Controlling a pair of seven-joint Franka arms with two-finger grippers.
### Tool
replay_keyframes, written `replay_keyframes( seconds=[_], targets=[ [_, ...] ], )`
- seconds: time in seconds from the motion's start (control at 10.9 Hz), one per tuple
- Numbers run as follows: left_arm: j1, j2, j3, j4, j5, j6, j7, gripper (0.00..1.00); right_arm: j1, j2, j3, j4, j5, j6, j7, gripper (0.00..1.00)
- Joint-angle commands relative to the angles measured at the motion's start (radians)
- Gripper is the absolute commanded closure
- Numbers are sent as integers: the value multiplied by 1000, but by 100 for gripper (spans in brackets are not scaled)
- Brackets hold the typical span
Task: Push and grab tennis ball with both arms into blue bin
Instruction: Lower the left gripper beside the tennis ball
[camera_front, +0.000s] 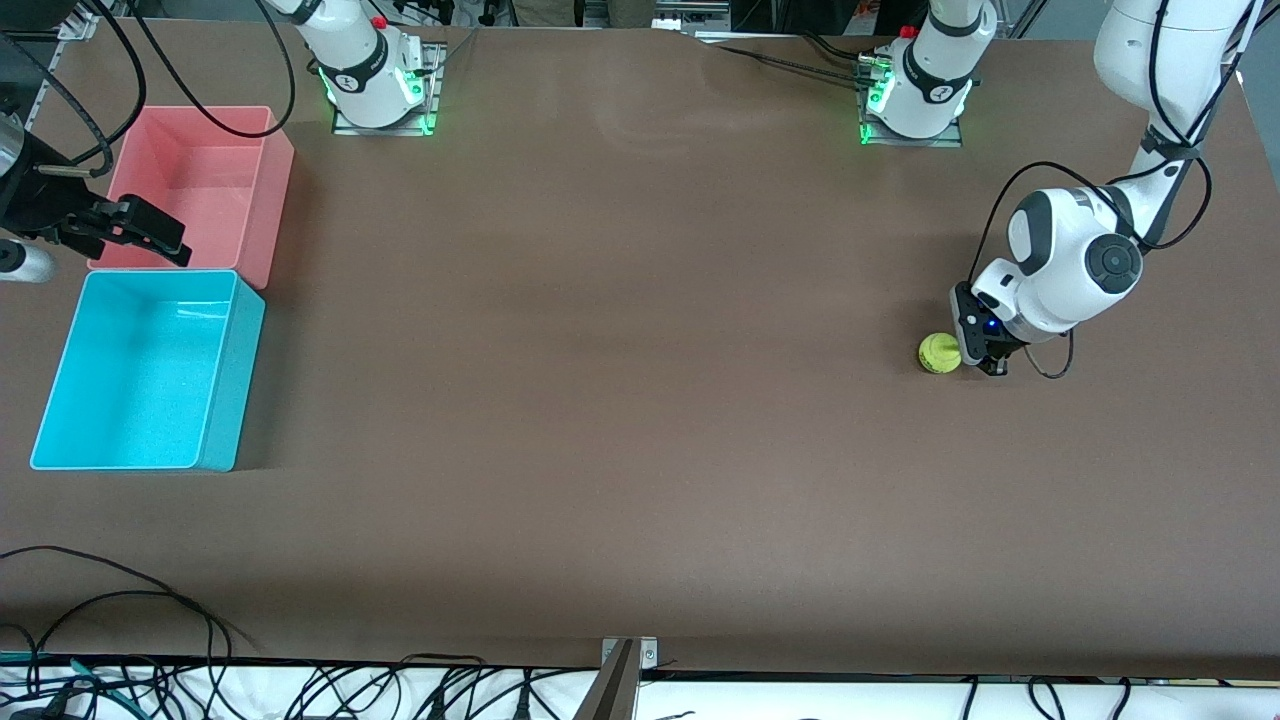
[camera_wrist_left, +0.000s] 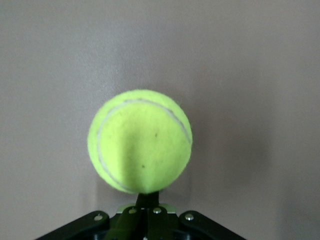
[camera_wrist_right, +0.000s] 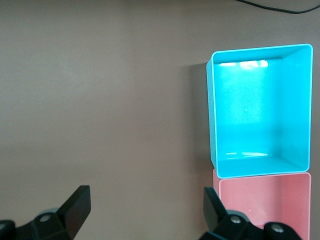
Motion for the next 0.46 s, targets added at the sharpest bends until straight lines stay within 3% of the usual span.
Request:
replay_keyframes(
  seconds=[0.0,0.18,0.37],
  targets=[
    [-126,29,-37,50,-44,3,-207,100,-3,-19,1,-20,1,11,-5,0],
    [-223,35,-136,104,-16,0,-544,100,-3,-19,1,-20,1,11,-5,0],
    [-226,11,-137,90,2,-12,-538,100,-3,-19,1,-20,1,12,-5,0]
  ],
)
